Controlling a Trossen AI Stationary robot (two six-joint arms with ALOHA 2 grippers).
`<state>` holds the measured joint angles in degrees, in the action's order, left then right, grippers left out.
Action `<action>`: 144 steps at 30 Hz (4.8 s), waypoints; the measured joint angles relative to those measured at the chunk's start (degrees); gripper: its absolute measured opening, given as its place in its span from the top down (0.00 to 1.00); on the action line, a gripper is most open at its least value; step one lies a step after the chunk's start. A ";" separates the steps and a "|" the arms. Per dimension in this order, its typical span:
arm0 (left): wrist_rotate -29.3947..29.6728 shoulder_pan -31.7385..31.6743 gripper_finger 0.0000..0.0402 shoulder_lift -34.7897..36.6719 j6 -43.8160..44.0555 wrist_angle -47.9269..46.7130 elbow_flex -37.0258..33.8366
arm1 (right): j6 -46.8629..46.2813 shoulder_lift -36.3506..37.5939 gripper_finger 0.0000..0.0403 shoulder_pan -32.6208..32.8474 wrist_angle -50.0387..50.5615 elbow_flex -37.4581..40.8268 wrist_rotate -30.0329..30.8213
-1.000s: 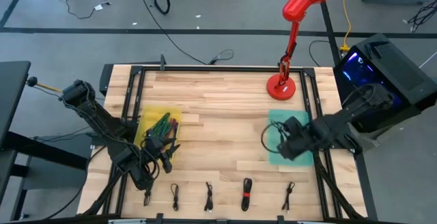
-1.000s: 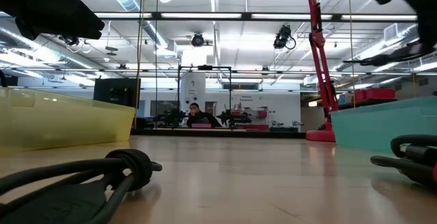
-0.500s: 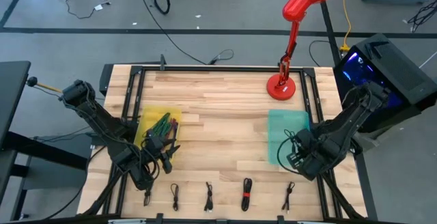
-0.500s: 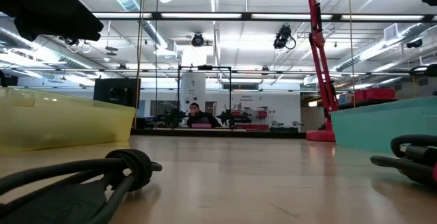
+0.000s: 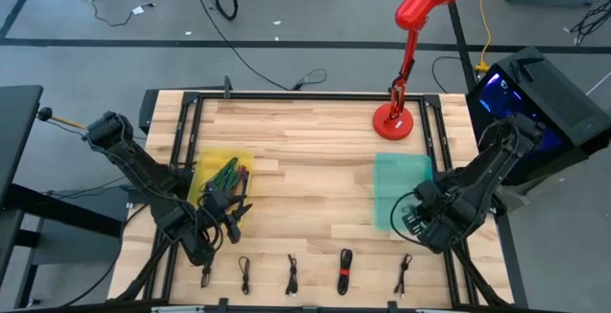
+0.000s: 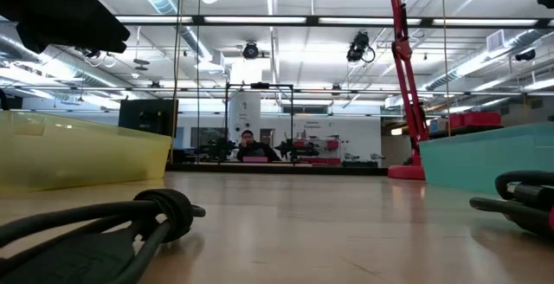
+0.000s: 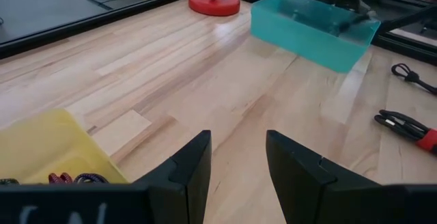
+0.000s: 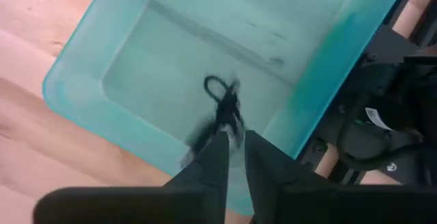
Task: Pick & Place USB Port
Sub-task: Put the black charger cable into the green bin
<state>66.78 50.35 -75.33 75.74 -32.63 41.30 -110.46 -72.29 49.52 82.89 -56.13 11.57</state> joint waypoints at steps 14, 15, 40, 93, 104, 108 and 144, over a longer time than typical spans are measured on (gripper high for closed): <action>-0.04 -0.01 0.63 0.00 0.01 0.09 0.00 | 3.22 -0.06 0.75 0.74 -16.75 0.01 -4.98; -0.06 0.00 0.63 0.00 0.01 0.09 0.00 | 3.10 -0.29 0.76 1.18 -18.59 0.01 -4.95; 2.10 -0.07 0.63 0.00 -0.06 0.09 0.00 | -6.64 -16.22 0.88 11.29 -42.06 0.06 -6.45; 1.10 -0.15 0.63 0.00 -2.98 2.17 -0.02 | -6.44 -21.45 0.91 13.48 -54.00 -0.01 4.86; 1.08 -0.15 0.63 0.00 -2.99 2.49 -0.02 | -15.53 -29.20 0.91 12.31 -59.80 -0.01 -11.30; 1.38 -0.15 0.63 0.00 -3.01 3.30 -0.02 | -15.51 -29.02 0.78 12.32 -60.53 -0.01 -10.78; 1.63 -0.31 0.63 0.00 -3.55 4.03 -0.02 | -7.54 -25.86 0.81 8.97 -49.46 0.06 -6.51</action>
<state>68.41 50.04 -75.33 72.18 -28.60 41.28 -118.00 -98.15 58.50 33.43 -56.07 5.06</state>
